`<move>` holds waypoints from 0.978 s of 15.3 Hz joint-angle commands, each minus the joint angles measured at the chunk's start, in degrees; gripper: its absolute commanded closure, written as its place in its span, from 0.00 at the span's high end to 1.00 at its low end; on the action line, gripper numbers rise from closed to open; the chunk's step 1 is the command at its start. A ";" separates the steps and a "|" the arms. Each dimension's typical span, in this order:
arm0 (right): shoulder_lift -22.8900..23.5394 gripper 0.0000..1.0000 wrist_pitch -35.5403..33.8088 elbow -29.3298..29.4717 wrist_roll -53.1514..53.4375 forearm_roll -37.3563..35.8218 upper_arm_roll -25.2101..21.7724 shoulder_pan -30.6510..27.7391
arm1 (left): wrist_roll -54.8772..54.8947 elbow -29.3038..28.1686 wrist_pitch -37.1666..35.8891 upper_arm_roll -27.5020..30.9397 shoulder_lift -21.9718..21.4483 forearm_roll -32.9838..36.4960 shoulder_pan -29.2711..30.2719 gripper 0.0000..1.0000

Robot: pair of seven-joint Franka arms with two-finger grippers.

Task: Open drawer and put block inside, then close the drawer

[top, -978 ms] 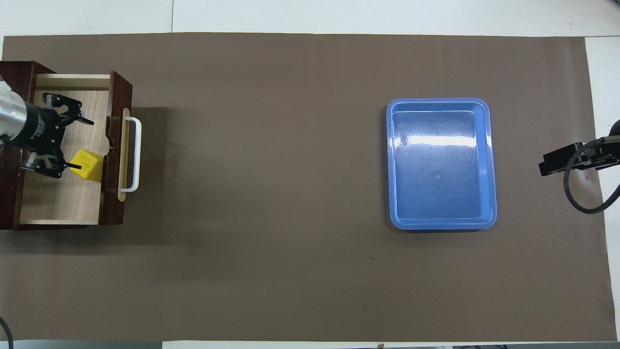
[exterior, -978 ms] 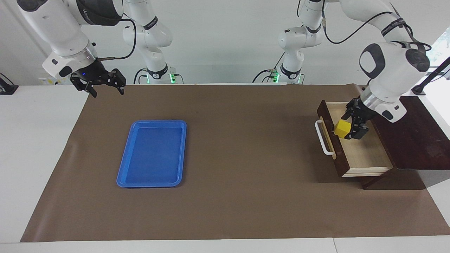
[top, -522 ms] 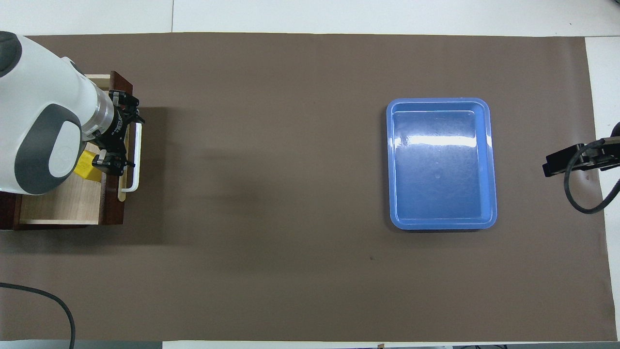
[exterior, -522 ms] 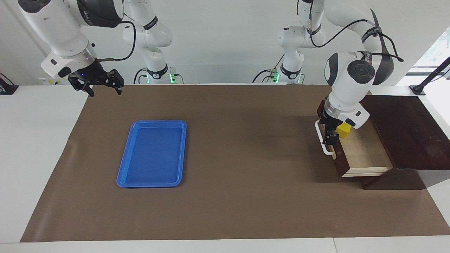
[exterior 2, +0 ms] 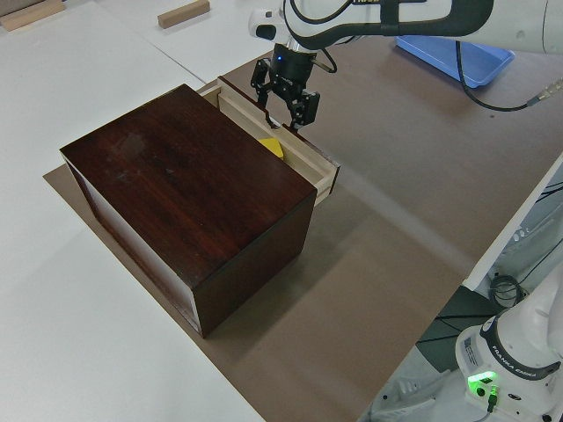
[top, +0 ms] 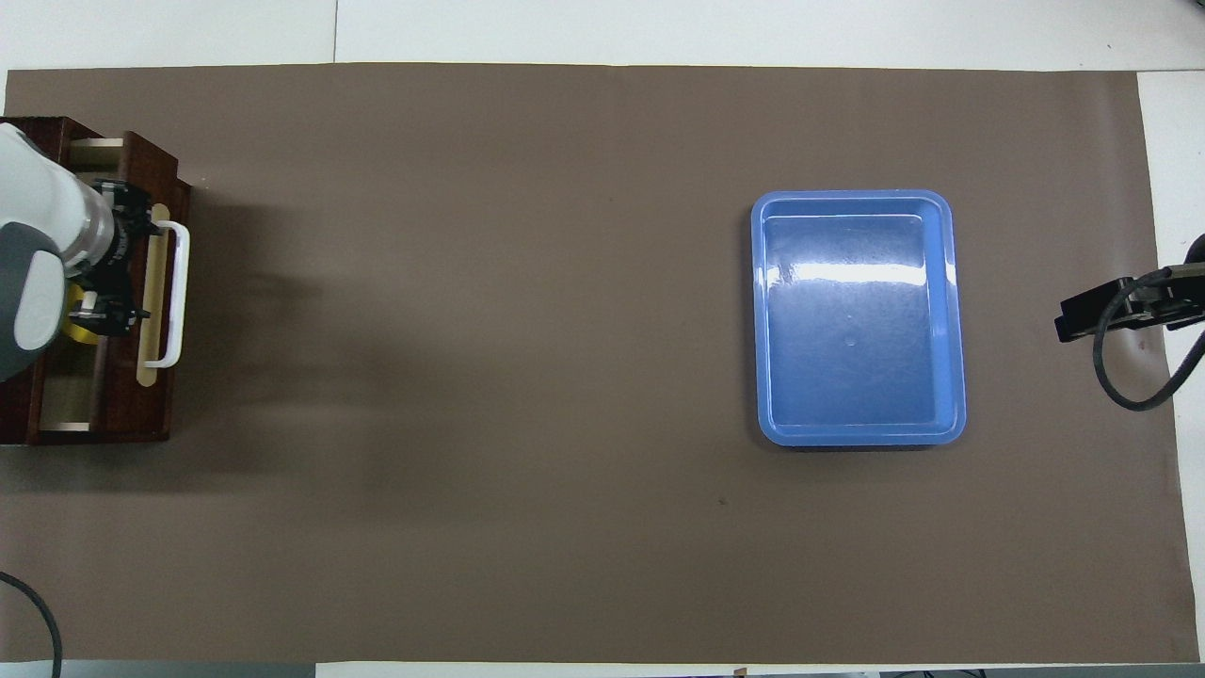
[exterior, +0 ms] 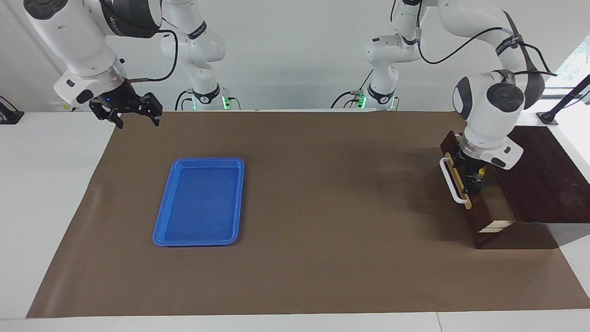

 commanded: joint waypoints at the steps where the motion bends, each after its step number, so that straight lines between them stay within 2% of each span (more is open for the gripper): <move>1: 0.81 1.00 0.09 0.21 0.55 -0.74 -0.38 0.32 | 5.04 -1.77 4.07 -0.33 -1.01 1.34 4.69 1.00; 3: 0.89 1.00 -0.26 0.47 0.55 -0.66 -0.38 0.33 | 5.57 -1.86 2.86 -0.51 -1.18 1.34 4.52 1.00; 7: 0.19 1.00 0.00 0.47 0.55 -1.01 -0.03 -0.20 | 7.15 -0.63 -0.82 -0.95 -1.71 0.37 0.31 1.00; 9: 0.19 1.00 0.26 0.47 0.55 -0.92 -0.03 -0.29 | 9.68 3.39 -3.99 -2.18 -1.71 -1.72 -2.15 1.00; 11: 0.10 1.00 0.53 0.39 0.55 -1.01 0.06 0.06 | 21.58 7.52 -11.09 -2.70 -2.15 -5.93 -3.48 1.00; 13: 0.10 1.00 0.70 0.30 0.46 -0.92 0.06 0.06 | 37.75 10.43 -18.30 -2.62 -4.33 -14.27 -3.48 1.00; 15: 0.10 1.00 1.05 0.30 0.38 -0.92 0.06 0.06 | 50.95 10.53 -23.67 -2.62 -5.75 -15.89 -3.57 1.00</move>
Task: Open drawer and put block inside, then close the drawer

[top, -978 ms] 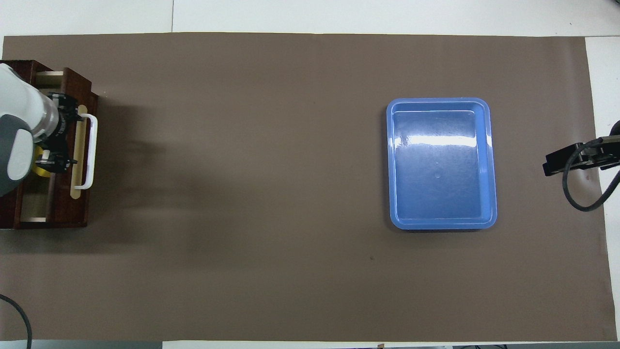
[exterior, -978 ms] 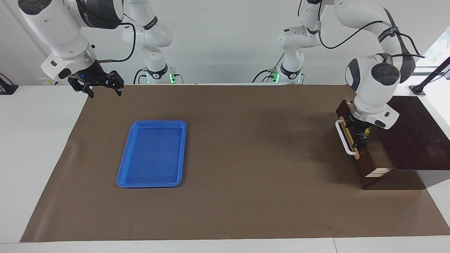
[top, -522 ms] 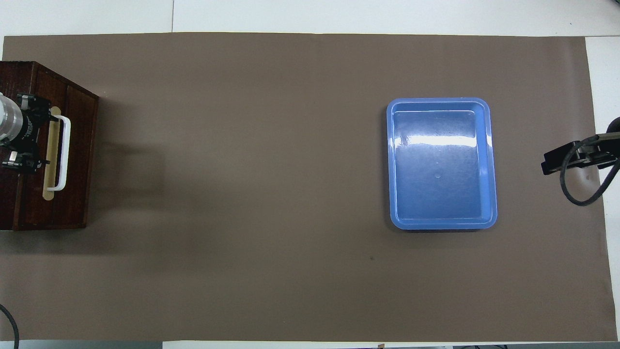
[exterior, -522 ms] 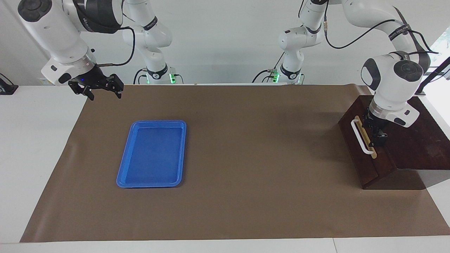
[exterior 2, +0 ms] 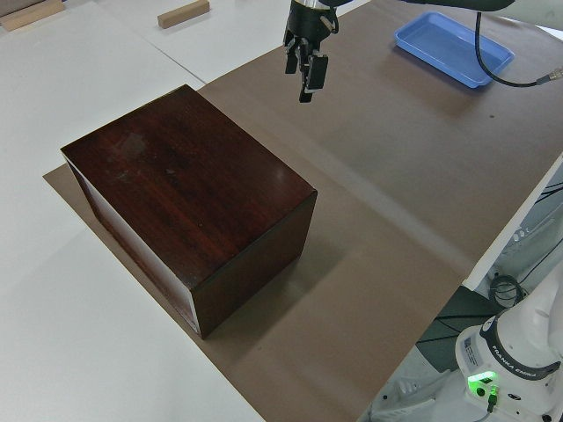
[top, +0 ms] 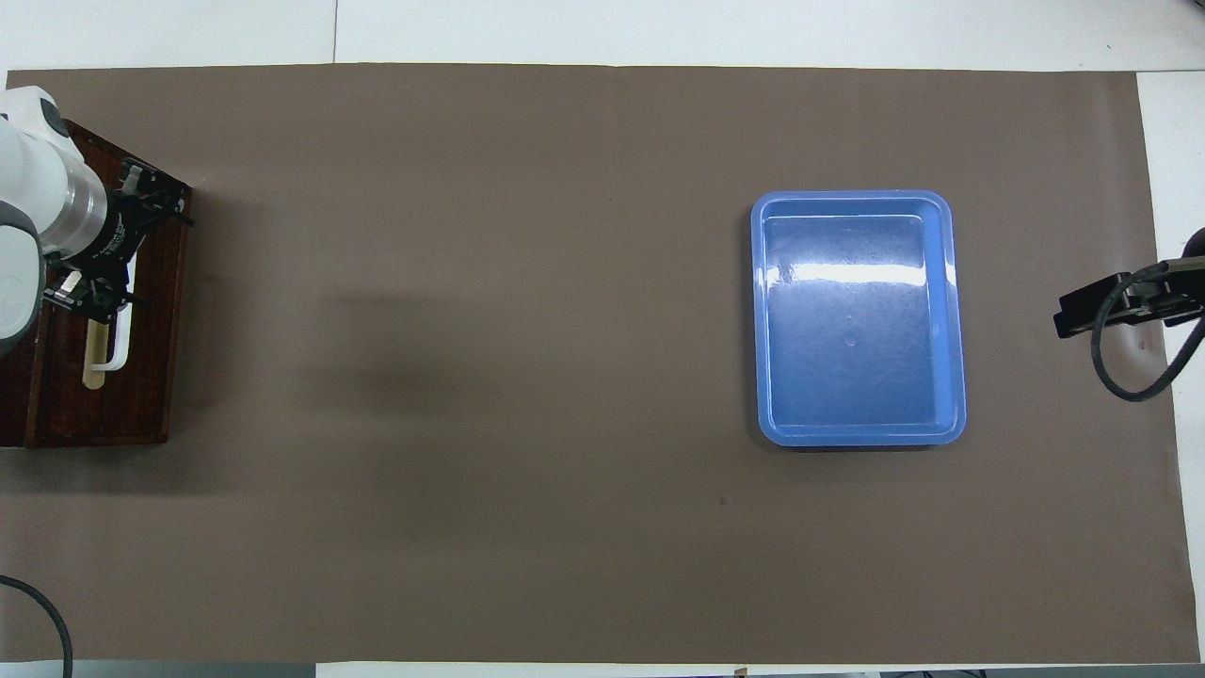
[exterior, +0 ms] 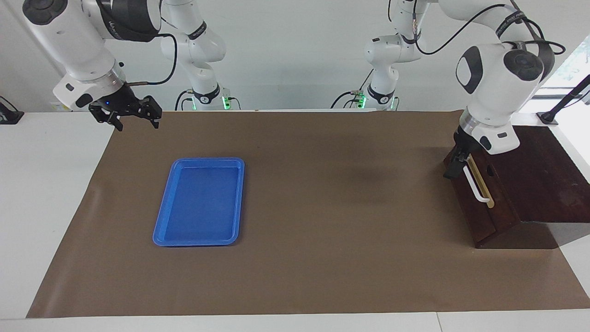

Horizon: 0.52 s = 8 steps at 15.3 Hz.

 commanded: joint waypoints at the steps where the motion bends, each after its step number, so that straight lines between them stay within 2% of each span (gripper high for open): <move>1: -0.48 1.00 0.77 -0.23 0.29 -0.92 0.23 -0.01 | 18.35 -0.32 -6.98 0.65 -2.67 -2.67 0.18 1.00; 3: -0.57 1.00 0.69 -0.32 0.20 -0.92 0.23 -0.27 | 27.06 -4.09 -7.52 0.56 -6.52 -2.67 1.14 1.00; 5: -0.48 1.00 0.77 -0.23 0.20 -0.92 0.23 -0.36 | 31.92 -4.02 -8.66 0.56 -6.54 -2.33 1.41 1.00; 8: -0.48 1.00 0.69 -0.23 0.20 -0.92 0.23 -0.45 | 32.73 -2.70 -10.94 -0.22 -6.37 -1.88 1.41 1.00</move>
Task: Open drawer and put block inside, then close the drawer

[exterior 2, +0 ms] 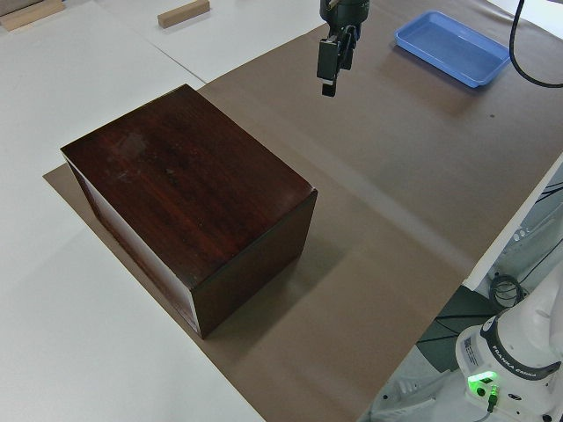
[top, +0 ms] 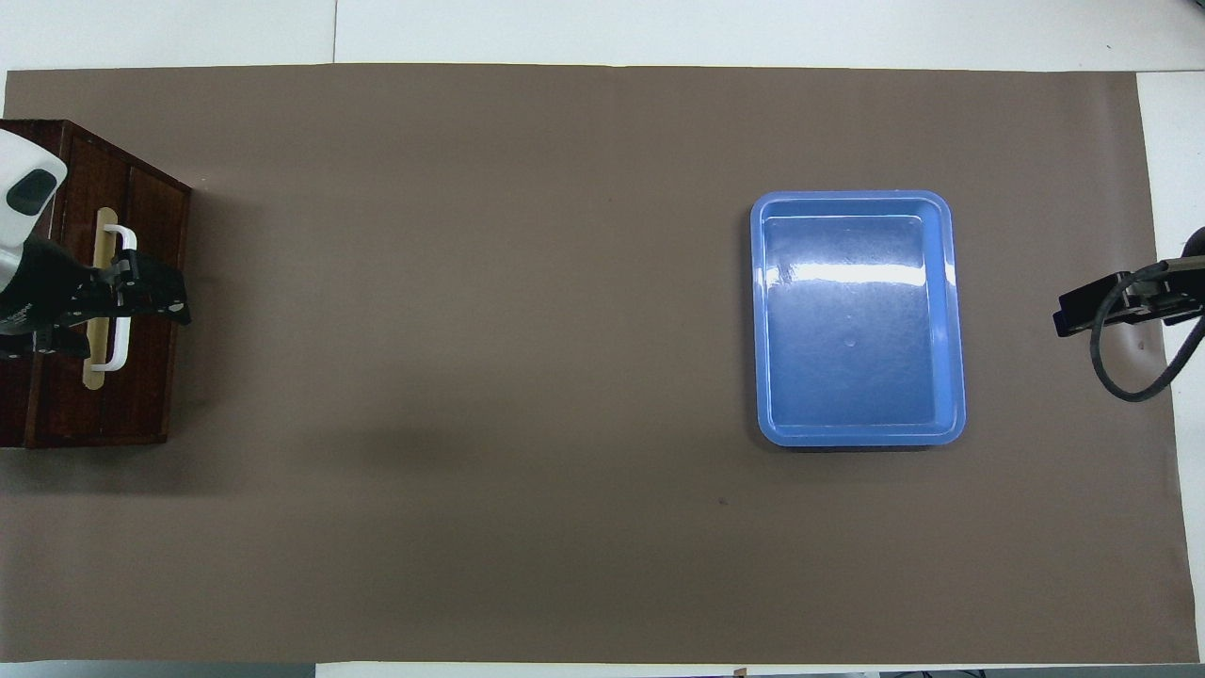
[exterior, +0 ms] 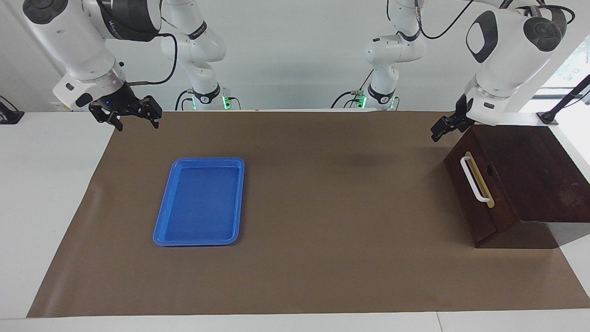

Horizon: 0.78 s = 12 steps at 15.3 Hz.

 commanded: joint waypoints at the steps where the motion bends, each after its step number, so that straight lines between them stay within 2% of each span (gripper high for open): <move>1: -0.48 1.00 0.57 -0.23 0.20 -0.92 0.27 -0.51 | 3.27 -0.64 -2.04 -1.02 -1.40 -0.64 0.52 1.00; 3: -0.48 1.00 0.66 -0.23 0.20 -0.92 0.27 -0.51 | 6.43 -0.55 -1.78 -0.93 -1.32 -0.64 0.61 1.00; 12: -0.48 1.00 0.49 -0.23 0.29 -0.83 0.27 -0.60 | 6.80 0.59 -1.51 -0.93 -1.05 -0.20 -0.35 1.00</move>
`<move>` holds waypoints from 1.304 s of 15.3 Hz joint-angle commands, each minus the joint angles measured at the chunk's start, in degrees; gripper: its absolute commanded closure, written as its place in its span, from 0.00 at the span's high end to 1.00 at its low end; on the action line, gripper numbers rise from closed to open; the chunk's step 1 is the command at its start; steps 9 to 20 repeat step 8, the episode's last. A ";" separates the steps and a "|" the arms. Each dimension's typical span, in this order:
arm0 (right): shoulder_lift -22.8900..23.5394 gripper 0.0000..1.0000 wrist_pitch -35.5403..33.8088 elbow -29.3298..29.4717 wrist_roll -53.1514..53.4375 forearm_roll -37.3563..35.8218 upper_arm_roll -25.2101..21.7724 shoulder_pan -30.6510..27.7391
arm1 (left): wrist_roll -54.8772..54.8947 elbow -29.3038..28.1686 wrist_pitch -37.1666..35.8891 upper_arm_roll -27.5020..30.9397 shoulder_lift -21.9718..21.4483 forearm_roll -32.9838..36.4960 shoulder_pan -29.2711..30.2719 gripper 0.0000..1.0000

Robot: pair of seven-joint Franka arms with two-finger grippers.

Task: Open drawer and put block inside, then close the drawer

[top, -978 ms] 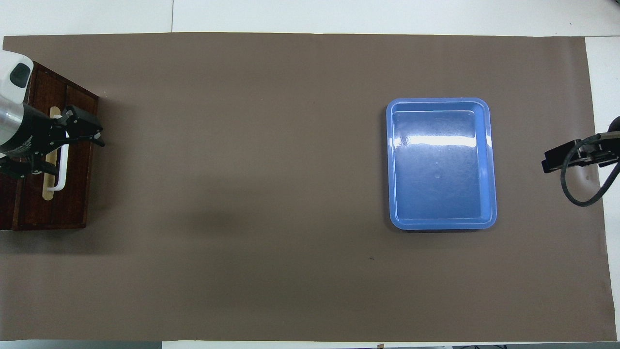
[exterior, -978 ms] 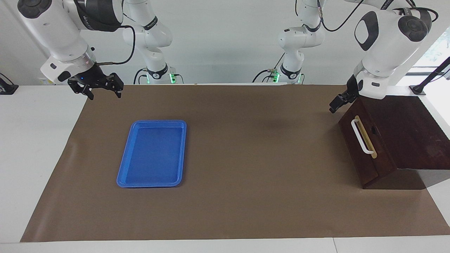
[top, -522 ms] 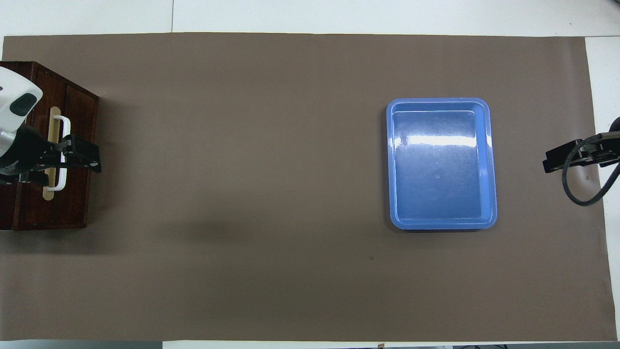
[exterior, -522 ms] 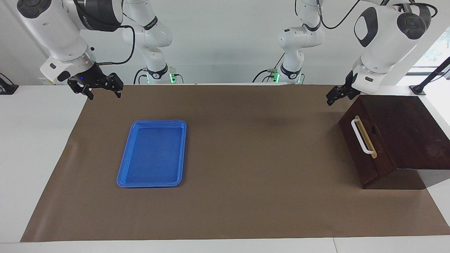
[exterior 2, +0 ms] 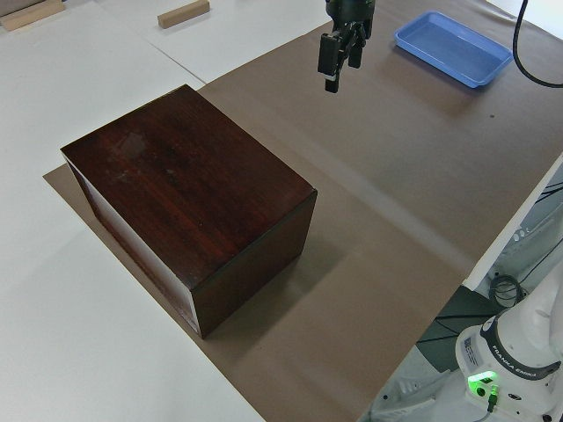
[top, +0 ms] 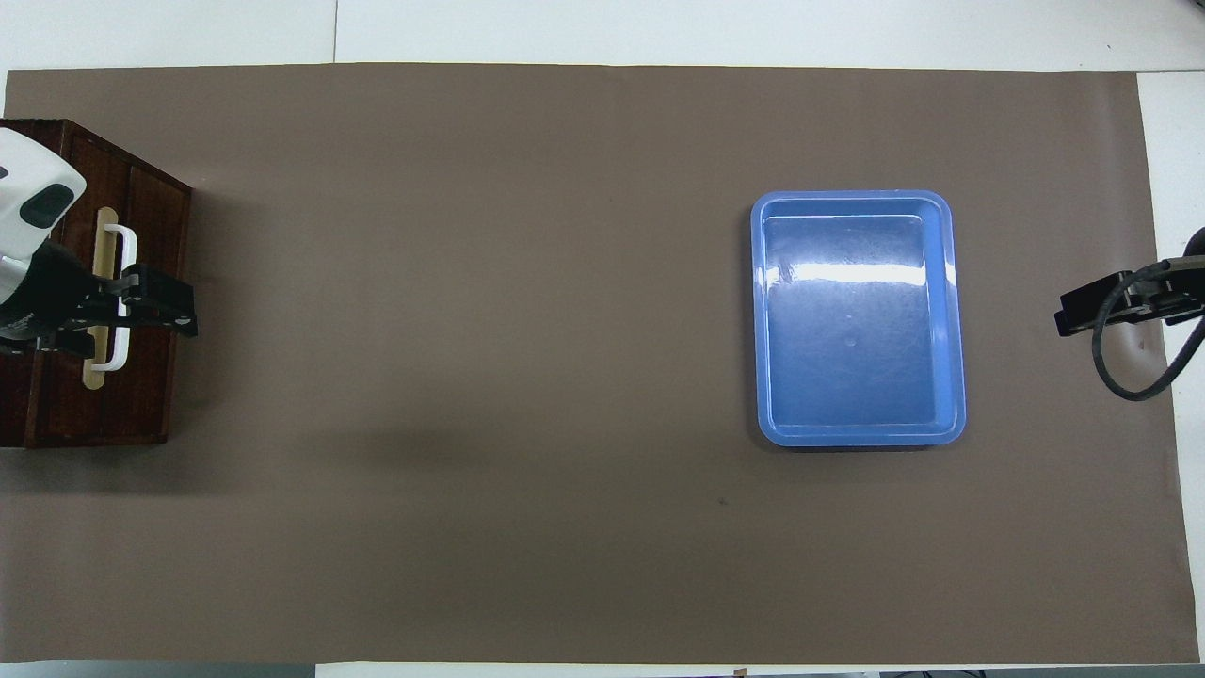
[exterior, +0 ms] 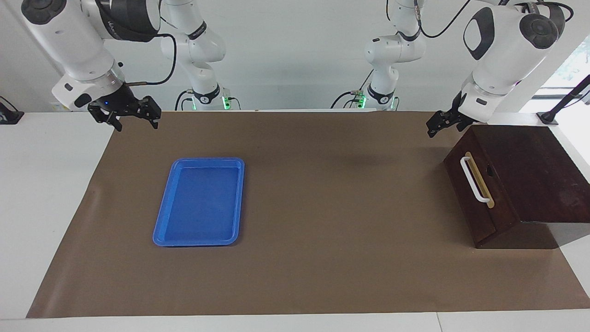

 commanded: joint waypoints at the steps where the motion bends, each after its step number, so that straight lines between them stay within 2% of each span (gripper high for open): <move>1: -0.48 1.00 0.57 -0.24 0.29 -0.83 0.36 -0.57 | 0.88 0.11 -1.18 -0.17 -0.94 -0.20 -0.37 1.00; 6: -0.48 1.00 0.57 -0.24 0.29 -0.74 0.36 -0.57 | 4.92 0.72 -0.75 0.00 -1.21 -0.11 -0.19 1.00; 20: -0.48 1.00 0.66 -0.24 0.20 -0.74 0.36 -0.57 | 4.92 0.73 -0.75 -0.08 -1.29 -0.29 -0.28 1.00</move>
